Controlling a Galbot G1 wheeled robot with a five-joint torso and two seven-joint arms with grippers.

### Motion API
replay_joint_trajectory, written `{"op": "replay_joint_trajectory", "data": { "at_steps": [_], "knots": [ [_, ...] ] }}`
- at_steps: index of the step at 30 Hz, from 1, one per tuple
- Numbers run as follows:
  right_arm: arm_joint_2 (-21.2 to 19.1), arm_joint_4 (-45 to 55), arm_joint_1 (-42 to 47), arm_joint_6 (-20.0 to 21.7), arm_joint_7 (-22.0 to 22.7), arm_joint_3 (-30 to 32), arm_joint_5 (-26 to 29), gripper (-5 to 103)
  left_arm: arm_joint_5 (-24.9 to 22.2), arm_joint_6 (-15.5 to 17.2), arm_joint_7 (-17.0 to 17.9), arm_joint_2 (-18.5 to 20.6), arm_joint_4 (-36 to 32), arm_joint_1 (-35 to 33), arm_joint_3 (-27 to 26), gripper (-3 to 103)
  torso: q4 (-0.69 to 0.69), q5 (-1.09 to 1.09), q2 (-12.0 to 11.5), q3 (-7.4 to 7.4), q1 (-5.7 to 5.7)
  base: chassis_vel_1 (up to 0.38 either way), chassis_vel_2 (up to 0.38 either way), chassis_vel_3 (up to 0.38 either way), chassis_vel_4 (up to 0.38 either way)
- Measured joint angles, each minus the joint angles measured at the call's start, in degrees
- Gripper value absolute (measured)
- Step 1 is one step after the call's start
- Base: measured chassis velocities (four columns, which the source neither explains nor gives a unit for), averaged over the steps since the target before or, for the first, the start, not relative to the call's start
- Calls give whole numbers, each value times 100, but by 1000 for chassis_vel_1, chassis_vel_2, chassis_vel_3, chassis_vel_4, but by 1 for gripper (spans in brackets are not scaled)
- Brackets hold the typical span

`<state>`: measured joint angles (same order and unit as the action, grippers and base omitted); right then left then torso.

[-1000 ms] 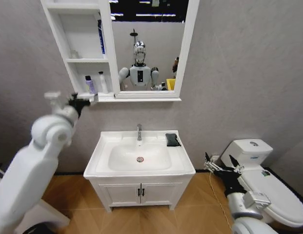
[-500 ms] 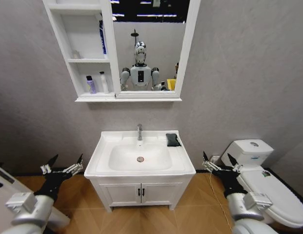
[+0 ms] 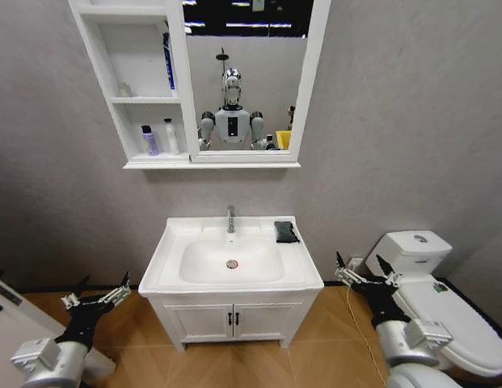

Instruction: Move facial cleanser and shampoo from washbasin to cabinet, then wipe washbasin with towel.

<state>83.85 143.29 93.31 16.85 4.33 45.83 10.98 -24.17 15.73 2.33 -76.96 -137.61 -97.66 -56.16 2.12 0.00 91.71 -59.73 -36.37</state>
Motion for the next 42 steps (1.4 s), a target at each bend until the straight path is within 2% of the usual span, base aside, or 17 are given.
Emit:
{"op": "replay_joint_trajectory", "data": {
  "at_steps": [6,42],
  "knots": [
    [34,0,26,111,-69,22,-125,100,-9,10,7,7,5,23,9,100,0,0,0,0,0,0,0,0,0],
    [79,-46,66,52,-27,88,-28,100,-24,36,22,27,16,61,26,100,0,-1,-1,0,1,-53,55,55,-58]
  ]
}}
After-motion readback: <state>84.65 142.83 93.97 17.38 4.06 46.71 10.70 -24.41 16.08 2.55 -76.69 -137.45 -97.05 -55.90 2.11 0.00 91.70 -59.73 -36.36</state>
